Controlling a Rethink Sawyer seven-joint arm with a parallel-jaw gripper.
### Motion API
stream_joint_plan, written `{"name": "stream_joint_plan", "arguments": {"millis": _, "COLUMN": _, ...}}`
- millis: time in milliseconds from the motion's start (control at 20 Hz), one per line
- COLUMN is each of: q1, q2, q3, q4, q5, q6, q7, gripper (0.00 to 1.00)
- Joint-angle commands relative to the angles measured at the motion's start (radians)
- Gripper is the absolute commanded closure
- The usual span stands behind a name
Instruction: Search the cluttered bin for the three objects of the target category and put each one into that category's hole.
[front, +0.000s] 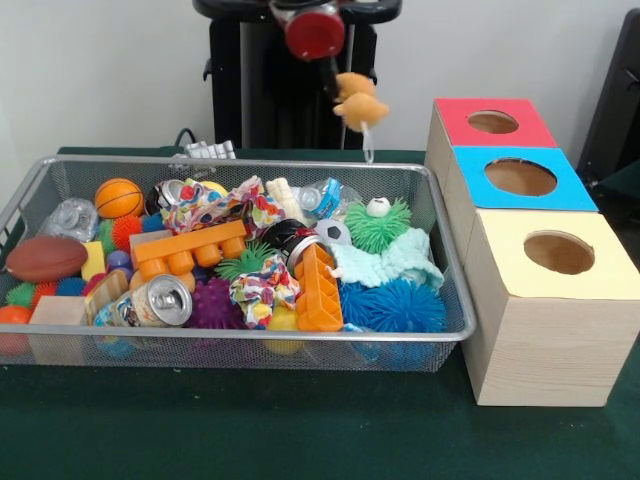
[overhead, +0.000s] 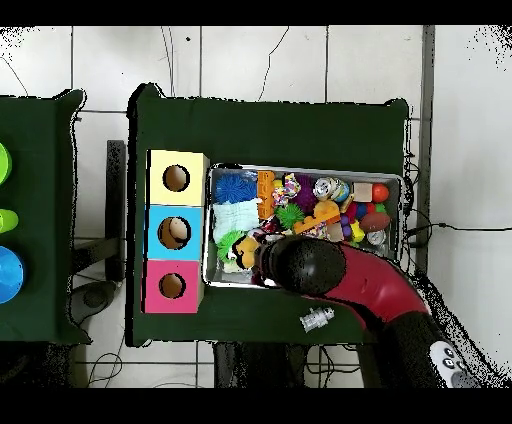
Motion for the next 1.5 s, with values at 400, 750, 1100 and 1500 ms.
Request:
{"name": "stream_joint_plan", "arguments": {"millis": 400, "q1": 0.167, "q2": -0.026, "q3": -0.058, "q4": 0.027, "q5": 0.122, "q6": -0.056, "q7": 0.437, "gripper": 1.0}}
{"name": "stream_joint_plan", "arguments": {"millis": 750, "q1": 0.223, "q2": -0.031, "q3": -0.097, "q4": 0.041, "q5": 0.125, "q6": -0.075, "q7": 0.462, "gripper": 1.0}}
{"name": "stream_joint_plan", "arguments": {"millis": 1100, "q1": 0.273, "q2": 0.0, "q3": -0.143, "q4": 0.05, "q5": 0.073, "q6": -0.124, "q7": 0.524, "gripper": 1.0}}
{"name": "stream_joint_plan", "arguments": {"millis": 1500, "q1": 0.341, "q2": 0.092, "q3": -0.218, "q4": 0.034, "q5": 0.068, "q6": -0.126, "q7": 0.617, "gripper": 1.0}}
